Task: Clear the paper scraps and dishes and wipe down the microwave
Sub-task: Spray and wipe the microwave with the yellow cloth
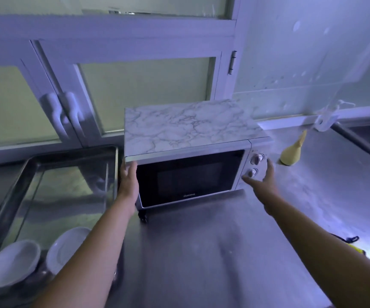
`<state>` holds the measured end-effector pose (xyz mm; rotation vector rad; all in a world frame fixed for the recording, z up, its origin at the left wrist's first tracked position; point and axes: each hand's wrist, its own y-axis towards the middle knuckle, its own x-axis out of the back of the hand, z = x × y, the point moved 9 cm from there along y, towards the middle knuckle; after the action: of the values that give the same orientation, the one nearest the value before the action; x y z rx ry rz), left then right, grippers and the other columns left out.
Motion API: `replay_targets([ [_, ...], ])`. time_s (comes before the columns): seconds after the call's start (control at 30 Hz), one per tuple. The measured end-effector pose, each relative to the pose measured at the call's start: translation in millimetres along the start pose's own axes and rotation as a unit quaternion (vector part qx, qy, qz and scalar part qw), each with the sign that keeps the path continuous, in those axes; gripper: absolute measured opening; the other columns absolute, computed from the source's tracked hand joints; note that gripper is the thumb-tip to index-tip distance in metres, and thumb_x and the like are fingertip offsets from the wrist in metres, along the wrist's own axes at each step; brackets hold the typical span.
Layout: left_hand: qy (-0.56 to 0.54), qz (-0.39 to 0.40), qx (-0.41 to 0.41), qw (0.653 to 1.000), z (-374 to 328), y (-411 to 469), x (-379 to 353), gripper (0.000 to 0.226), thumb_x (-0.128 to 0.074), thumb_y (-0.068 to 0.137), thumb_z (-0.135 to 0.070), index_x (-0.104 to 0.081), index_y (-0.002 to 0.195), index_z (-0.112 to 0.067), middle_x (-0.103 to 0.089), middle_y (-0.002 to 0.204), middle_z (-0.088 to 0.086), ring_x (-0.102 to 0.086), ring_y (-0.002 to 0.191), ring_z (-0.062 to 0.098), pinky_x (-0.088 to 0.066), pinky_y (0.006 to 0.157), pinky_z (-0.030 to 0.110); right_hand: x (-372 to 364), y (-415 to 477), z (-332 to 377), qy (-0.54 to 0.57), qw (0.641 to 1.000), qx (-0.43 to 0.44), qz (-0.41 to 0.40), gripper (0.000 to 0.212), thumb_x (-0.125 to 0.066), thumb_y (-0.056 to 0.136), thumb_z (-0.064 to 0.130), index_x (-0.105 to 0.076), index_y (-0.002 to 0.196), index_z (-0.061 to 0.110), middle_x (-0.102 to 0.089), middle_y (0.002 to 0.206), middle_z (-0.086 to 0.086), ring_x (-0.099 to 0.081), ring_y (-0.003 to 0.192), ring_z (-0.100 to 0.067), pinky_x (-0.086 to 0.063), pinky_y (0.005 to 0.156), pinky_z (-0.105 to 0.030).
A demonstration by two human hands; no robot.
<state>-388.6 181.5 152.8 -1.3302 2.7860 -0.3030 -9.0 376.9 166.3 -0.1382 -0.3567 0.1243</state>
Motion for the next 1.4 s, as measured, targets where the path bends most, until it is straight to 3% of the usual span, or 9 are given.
replay_targets([
  [0.17, -0.001, -0.054, 0.031, 0.998, 76.6, -70.5, -21.5, 0.053, -0.042, 0.104, -0.033, -0.029, 0.154, -0.021, -0.030, 0.159, 0.003, -0.035, 0.142, 0.022, -0.029, 0.111, 0.034, 40.2, -111.8, -150.7, 0.025, 0.987, -0.156, -0.030, 0.054, -0.077, 0.087, 0.018, -0.055, 0.137, 0.017, -0.055, 0.135, -0.014, -0.058, 0.115, -0.031, -0.048, 0.095, -0.047],
  [0.3, -0.012, 0.100, 0.184, 0.978, 157.5, -151.1, -108.3, 0.028, -0.052, 0.100, -0.015, -0.060, 0.126, -0.012, -0.063, 0.124, 0.009, -0.061, 0.114, 0.025, -0.047, 0.096, 0.036, 94.4, -164.5, -210.2, 0.039, 0.970, -0.231, -0.062, 0.019, -0.069, 0.091, 0.007, -0.072, 0.109, 0.001, -0.070, 0.091, -0.012, -0.064, 0.085, -0.026, -0.048, 0.075, -0.038],
  [0.4, -0.004, 0.185, 0.196, 0.963, 176.0, -202.7, -158.0, 0.022, -0.050, 0.099, -0.003, -0.069, 0.096, -0.013, -0.074, 0.103, 0.009, -0.069, 0.092, 0.020, -0.053, 0.079, 0.030, 143.3, -164.2, -222.6, 0.061, 0.963, -0.238, -0.108, 0.013, -0.064, 0.093, 0.005, -0.073, 0.102, 0.004, -0.071, 0.092, -0.014, -0.065, 0.083, -0.026, -0.048, 0.075, -0.037],
  [0.6, 0.069, 0.209, 0.208, 0.953, 181.2, -220.7, -217.0, 0.022, -0.050, 0.100, -0.006, -0.070, 0.097, -0.014, -0.074, 0.100, 0.004, -0.069, 0.092, 0.018, -0.052, 0.075, 0.027, 224.4, -105.5, -238.2, -0.035, 0.969, -0.180, -0.165, 0.011, -0.065, 0.091, 0.007, -0.073, 0.099, 0.008, -0.072, 0.105, -0.012, -0.064, 0.088, -0.020, -0.048, 0.073, -0.032],
  [0.73, 0.114, 0.196, 0.232, 0.946, 187.9, -235.6, -246.8, 0.015, -0.056, 0.096, -0.008, -0.070, 0.099, -0.014, -0.073, 0.101, 0.008, -0.067, 0.089, 0.019, -0.049, 0.074, 0.028, 252.2, -32.3, -235.8, -0.220, 0.966, -0.102, -0.093, 0.033, -0.066, 0.090, 0.016, -0.068, 0.123, 0.013, -0.066, 0.125, -0.007, -0.058, 0.115, -0.029, -0.048, 0.091, -0.041],
  [0.97, 0.153, 0.162, 0.278, 0.934, 205.3, -253.2, -298.0, 0.016, -0.056, 0.098, -0.010, -0.070, 0.102, -0.015, -0.074, 0.104, 0.008, -0.069, 0.094, 0.022, -0.051, 0.080, 0.031, 246.3, 52.1, -276.4, -0.512, 0.851, -0.048, 0.109, 0.047, -0.060, 0.089, 0.034, -0.053, 0.135, 0.026, -0.055, 0.134, -0.002, -0.042, 0.129, -0.029, -0.028, 0.104, -0.043],
  [1.17, 0.150, 0.151, 0.276, 0.937, 201.2, -262.2, -330.3, 0.017, -0.057, 0.097, -0.011, -0.072, 0.101, -0.018, -0.076, 0.101, 0.003, -0.071, 0.094, 0.020, -0.054, 0.076, 0.027, 240.8, 51.7, -255.5, -0.466, 0.873, -0.017, 0.145, 0.009, -0.054, 0.076, 0.026, -0.051, 0.081, 0.020, -0.062, 0.080, -0.001, -0.062, 0.083, -0.031, -0.034, 0.064, -0.035],
  [1.3, 0.088, 0.141, 0.265, 0.950, 188.0, -260.8, -347.7, 0.018, -0.054, 0.099, -0.008, -0.069, 0.107, -0.012, -0.074, 0.101, 0.006, -0.070, 0.084, 0.019, -0.055, 0.069, 0.024, 225.0, 28.3, -209.3, -0.353, 0.932, 0.000, 0.081, 0.038, -0.047, 0.083, 0.058, -0.051, 0.080, 0.021, -0.053, 0.060, 0.004, -0.053, 0.058, -0.024, -0.030, 0.050, -0.032],
  [1.4, 0.030, 0.121, 0.276, 0.953, 179.2, -257.1, -352.6, 0.017, -0.053, 0.101, -0.016, -0.067, 0.110, -0.011, -0.072, 0.100, 0.007, -0.068, 0.079, 0.017, -0.054, 0.059, 0.023, 167.9, -0.4, -196.1, -0.320, 0.923, 0.022, 0.212, 0.019, -0.059, 0.088, 0.039, -0.052, 0.099, 0.025, -0.053, 0.067, 0.004, -0.062, 0.079, -0.032, -0.032, 0.056, -0.035],
])
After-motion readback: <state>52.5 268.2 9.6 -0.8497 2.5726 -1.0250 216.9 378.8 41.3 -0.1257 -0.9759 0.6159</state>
